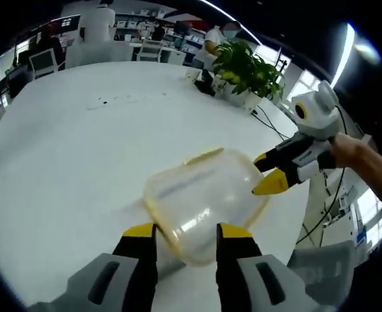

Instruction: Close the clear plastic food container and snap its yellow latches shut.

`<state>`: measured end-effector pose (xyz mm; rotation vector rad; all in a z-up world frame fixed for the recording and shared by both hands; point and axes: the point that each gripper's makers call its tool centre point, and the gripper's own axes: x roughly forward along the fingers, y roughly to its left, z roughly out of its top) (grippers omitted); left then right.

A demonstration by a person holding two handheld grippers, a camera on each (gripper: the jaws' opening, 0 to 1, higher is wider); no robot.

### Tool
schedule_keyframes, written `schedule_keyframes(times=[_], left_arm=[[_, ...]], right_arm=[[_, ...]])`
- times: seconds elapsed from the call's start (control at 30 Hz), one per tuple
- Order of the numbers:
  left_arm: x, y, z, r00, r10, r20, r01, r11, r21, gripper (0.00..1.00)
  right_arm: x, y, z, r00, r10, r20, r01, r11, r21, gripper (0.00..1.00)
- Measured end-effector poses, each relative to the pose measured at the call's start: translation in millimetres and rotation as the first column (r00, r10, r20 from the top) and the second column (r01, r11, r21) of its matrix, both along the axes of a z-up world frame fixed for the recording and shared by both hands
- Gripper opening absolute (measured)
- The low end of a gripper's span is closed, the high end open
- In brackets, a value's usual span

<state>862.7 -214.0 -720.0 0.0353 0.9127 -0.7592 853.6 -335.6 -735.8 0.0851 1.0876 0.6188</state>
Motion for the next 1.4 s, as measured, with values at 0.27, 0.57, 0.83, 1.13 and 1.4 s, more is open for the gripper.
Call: schedule_keyframes(times=[0.27, 0.57, 0.83, 1.13, 1.4], left_arm=[[-5.2, 1.9, -0.9, 1.0, -0.012, -0.016, 0.012, 1.0, 0.008, 0.29], [-10.9, 6.6, -1.3, 1.0, -0.015, -0.021, 0.016, 1.0, 0.009, 0.29], [-19.4, 15.6, -1.1, 0.999, -0.015, -0.028, 0.016, 1.0, 0.012, 0.29], [-26.5, 28.2, -1.3, 0.999, -0.006, -0.037, 0.007, 1.0, 0.012, 0.29], [-32.6, 37.2, -1.1, 0.999, -0.004, -0.042, 0.005, 1.0, 0.017, 0.29]], right_arm=[[-2.8, 2.5, 3.4, 1.0, -0.014, -0.002, 0.014, 1.0, -0.003, 0.37], [-7.1, 8.1, 6.5, 1.0, -0.022, 0.004, 0.022, 1.0, 0.003, 0.37], [-16.7, 15.2, 8.7, 1.0, -0.02, 0.007, 0.02, 1.0, 0.007, 0.37], [-25.0, 26.3, 9.1, 1.0, -0.016, 0.011, 0.016, 1.0, 0.015, 0.38], [-31.8, 34.1, 9.3, 1.0, -0.018, 0.01, 0.018, 1.0, 0.015, 0.38]])
